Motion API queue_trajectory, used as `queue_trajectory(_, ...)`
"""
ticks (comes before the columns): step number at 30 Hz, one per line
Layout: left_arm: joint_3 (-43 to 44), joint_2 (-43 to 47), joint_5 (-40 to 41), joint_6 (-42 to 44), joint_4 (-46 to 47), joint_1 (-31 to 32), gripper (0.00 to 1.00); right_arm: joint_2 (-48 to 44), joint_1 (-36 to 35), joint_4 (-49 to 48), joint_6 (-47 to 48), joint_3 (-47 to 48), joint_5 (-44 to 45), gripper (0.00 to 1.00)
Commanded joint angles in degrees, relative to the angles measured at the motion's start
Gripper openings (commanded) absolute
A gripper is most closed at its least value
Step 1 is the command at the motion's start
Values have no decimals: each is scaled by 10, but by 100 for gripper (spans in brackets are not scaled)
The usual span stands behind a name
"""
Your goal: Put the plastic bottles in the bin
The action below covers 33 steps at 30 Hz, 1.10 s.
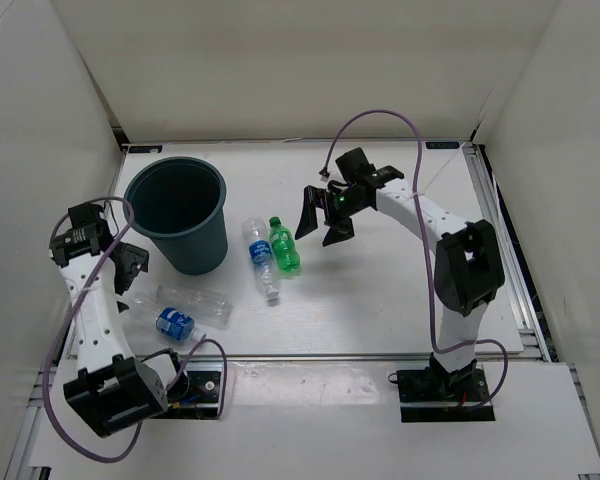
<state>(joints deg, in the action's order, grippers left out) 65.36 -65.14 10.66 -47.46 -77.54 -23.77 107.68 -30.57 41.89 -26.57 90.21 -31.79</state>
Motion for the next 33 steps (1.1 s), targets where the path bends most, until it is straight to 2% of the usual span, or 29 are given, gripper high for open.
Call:
queue_trajectory(1,30,60,-5,20,-44,21,100,-22,-5,-50,20,-19,8,100)
queue_trajectory(5,84,117,-5,70,-44,27,100,-12,-5,-57,20,-8,8,100)
queue_trajectory(9,136,130,-15,82,-44,43,100,24,-5,-57,20,23,20,100)
queue_trajectory(14,134,116,-111,104,-44,43,100,102,-5,-14,34,115,31,100)
queue_trajectory(17,127,103,-146,109,-44,43,100,130,-17,-7,48,135,43,100)
queue_trajectory(31,135,64,-164,120,-38,49,100,228,-50,-1,49,191,35,100)
queue_trajectory(33,135,59,-169,120,-38,49,100,235,-50,-1,37,191,29,97)
